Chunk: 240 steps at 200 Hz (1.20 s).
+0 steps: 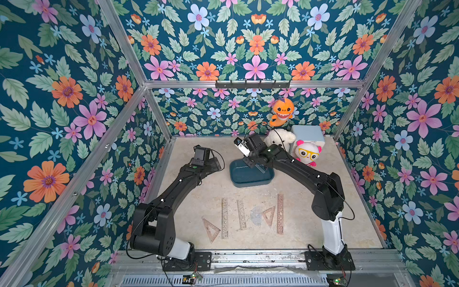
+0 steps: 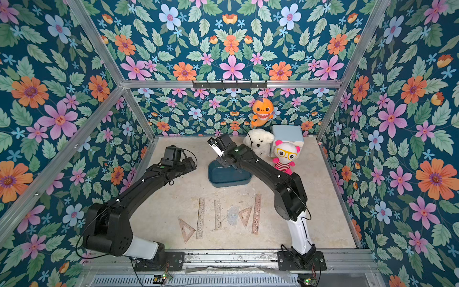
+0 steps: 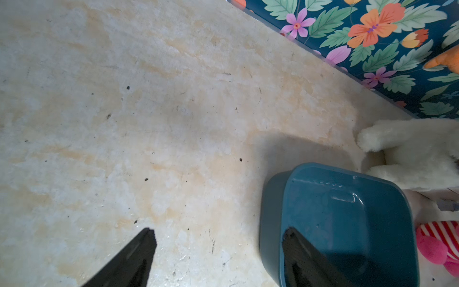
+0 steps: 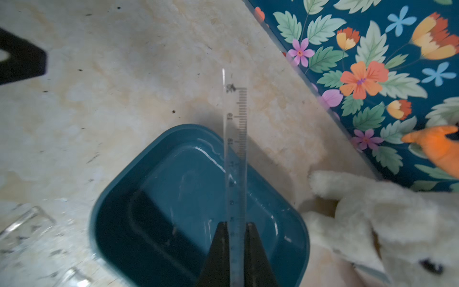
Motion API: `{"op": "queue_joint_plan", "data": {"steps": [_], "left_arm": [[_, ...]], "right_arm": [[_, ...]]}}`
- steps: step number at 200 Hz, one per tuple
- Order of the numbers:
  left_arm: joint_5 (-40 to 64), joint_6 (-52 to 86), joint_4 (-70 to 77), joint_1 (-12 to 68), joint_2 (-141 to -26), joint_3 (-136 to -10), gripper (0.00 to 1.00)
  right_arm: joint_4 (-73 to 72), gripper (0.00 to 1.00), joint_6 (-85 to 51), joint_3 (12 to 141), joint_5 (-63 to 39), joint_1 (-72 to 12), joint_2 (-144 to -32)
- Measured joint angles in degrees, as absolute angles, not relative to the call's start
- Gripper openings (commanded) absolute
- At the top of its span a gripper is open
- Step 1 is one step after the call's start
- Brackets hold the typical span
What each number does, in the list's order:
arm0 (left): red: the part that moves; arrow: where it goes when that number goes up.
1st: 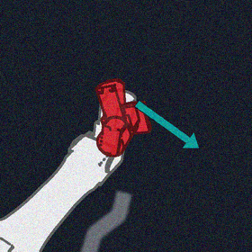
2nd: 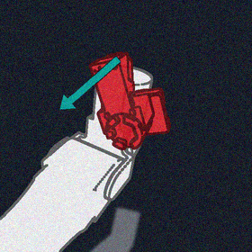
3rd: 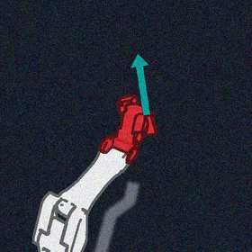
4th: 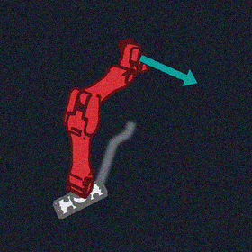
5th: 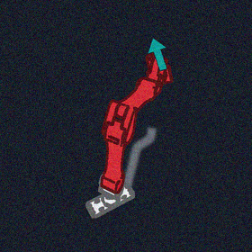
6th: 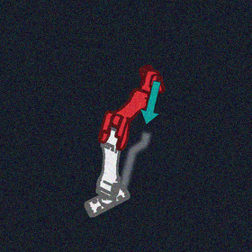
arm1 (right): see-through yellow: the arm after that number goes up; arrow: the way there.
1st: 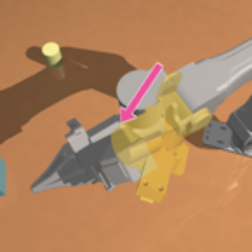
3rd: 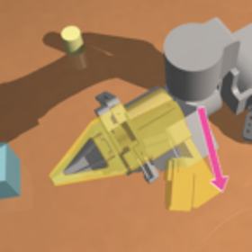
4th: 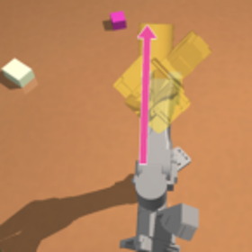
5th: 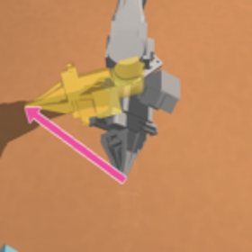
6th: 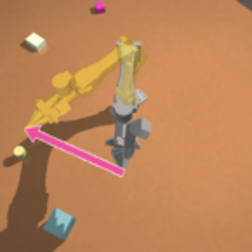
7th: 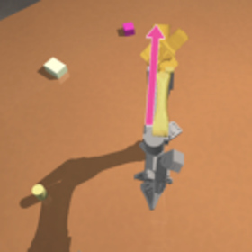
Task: Put the scattered rulers into the storage box
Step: Pick up the ruler from the center of the board, then place the ruler in the storage box.
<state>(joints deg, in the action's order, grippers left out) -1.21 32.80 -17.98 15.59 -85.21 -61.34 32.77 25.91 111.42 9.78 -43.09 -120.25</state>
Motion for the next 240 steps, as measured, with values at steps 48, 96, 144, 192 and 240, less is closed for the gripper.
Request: {"op": "queue_joint_plan", "data": {"steps": [48,96,144,192,240], "left_arm": [[-1.23,32.75,-17.89,15.59,-88.64,-63.16,0.86],[-1.21,32.49,-17.63,15.51,-89.89,-63.44,0.86],[-1.19,32.29,-17.56,15.31,-90.04,-63.29,0.87],[-0.99,31.48,-17.23,15.03,-90.06,-62.92,0.87],[-0.95,31.44,-16.88,14.81,-90.06,-62.81,0.88]], "right_arm": [[35.73,0.00,33.34,114.93,5.15,-40.75,-126.98],[35.68,0.00,36.21,113.49,-0.47,-38.13,-128.77],[34.39,0.00,38.85,113.51,-2.55,-38.17,-133.10],[31.00,0.09,40.60,112.66,-2.96,-37.98,-133.67],[30.26,0.37,40.80,112.01,-3.18,-37.95,-134.63]]}}
